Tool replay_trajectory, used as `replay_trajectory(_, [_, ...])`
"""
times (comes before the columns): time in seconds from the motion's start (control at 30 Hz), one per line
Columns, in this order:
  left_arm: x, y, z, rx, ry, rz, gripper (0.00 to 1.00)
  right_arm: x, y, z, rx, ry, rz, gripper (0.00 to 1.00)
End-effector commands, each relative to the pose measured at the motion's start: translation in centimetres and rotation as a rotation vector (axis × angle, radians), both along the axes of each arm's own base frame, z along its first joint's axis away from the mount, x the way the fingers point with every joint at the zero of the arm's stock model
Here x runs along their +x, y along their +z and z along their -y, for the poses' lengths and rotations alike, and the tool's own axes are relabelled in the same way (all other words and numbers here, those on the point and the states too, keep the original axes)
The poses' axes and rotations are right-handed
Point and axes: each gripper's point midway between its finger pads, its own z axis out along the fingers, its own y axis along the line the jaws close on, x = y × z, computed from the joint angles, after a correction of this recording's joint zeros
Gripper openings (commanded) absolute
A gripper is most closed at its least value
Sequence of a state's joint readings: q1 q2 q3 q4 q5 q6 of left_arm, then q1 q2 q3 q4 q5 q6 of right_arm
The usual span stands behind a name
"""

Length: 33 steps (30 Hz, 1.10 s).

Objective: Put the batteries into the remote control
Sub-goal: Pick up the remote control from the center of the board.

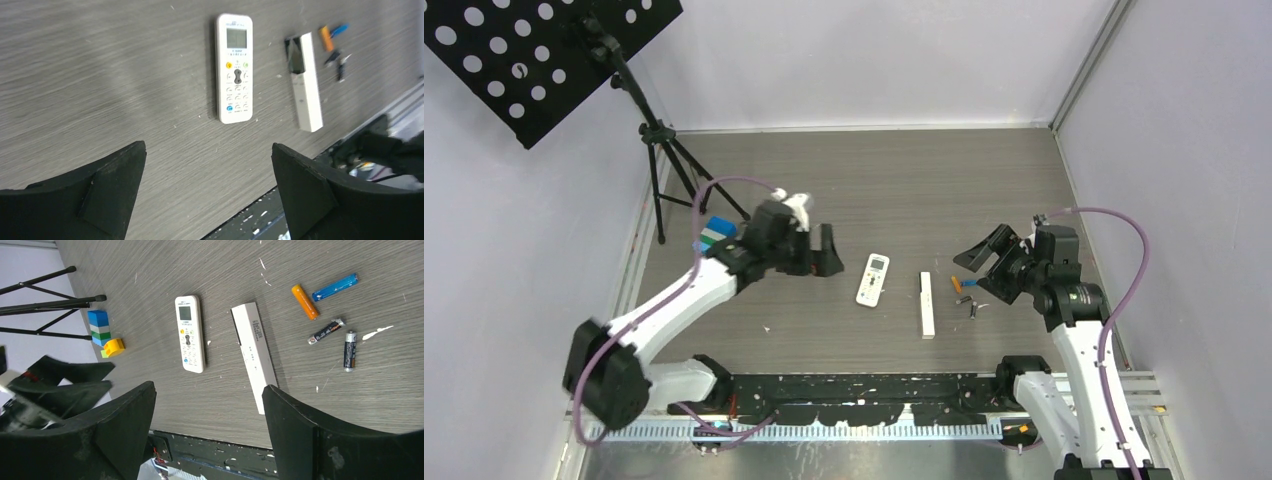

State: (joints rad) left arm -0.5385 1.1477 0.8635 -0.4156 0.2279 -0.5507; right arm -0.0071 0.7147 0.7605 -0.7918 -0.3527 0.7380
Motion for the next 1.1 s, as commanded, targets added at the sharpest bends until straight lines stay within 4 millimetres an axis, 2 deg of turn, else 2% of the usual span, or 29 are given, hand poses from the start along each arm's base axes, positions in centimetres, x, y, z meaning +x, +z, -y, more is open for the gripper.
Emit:
replay_trajectory(0.0, [3.7, -1.0, 4.2, 0.121, 0.016, 0.105, 1.00, 0.1, 0.3, -0.3, -0.004, 0.030, 0.063, 0.85])
replay_trajectory(0.1, [4.7, -3.9, 6.0, 0.306, -0.001, 0.077, 1.00, 0.0, -1.0, -0.1, -0.011, 0.018, 0.034, 0.85])
replay_trajectory(0.13, [5.0, -4.1, 7.0, 0.350, -0.020, 0.086, 1.00, 0.0, -1.5, -0.1, -0.008, 0.013, 0.022, 0.86])
replay_trajectory(0.23, [4.6, -6.2, 10.0, 0.416, -0.107, 0.101, 1.00, 0.2, -2.2, -0.2, 0.001, 0.015, -0.005, 0.86])
replay_trajectory(0.3, [4.4, -7.8, 11.3, 0.444, -0.136, 0.089, 1.00, 0.4, -2.5, -0.1, -0.006, 0.015, -0.017, 0.86])
replay_trajectory(0.53, [4.0, -11.2, 12.5, 0.455, -0.144, 0.010, 0.96, 1.4, -3.0, 0.0, -0.014, 0.012, -0.041, 0.82])
replay_trajectory(0.7, [3.4, -12.7, 12.7, 0.457, -0.160, -0.030, 0.80, 1.7, -3.8, -0.3, 0.005, 0.017, -0.069, 0.78])
replay_trajectory(0.8, [3.3, -13.4, 12.3, 0.489, -0.142, -0.031, 0.75, 1.9, -4.1, -0.4, 0.014, 0.019, -0.072, 0.77])
replay_trajectory(0.9, [3.2, -13.9, 11.8, 0.523, -0.133, -0.030, 0.64, 2.0, -3.9, -0.5, 0.021, 0.011, -0.057, 0.76])
replay_trajectory(1.0, [3.0, -13.5, 11.8, 0.517, -0.139, -0.029, 0.48, 2.7, -2.4, -1.0, 0.063, 0.018, 0.027, 0.76])
replay_trajectory(1.07, [2.9, -12.3, 11.9, 0.486, -0.145, -0.019, 0.41, 3.2, -1.1, -1.7, 0.109, 0.039, 0.090, 0.76])
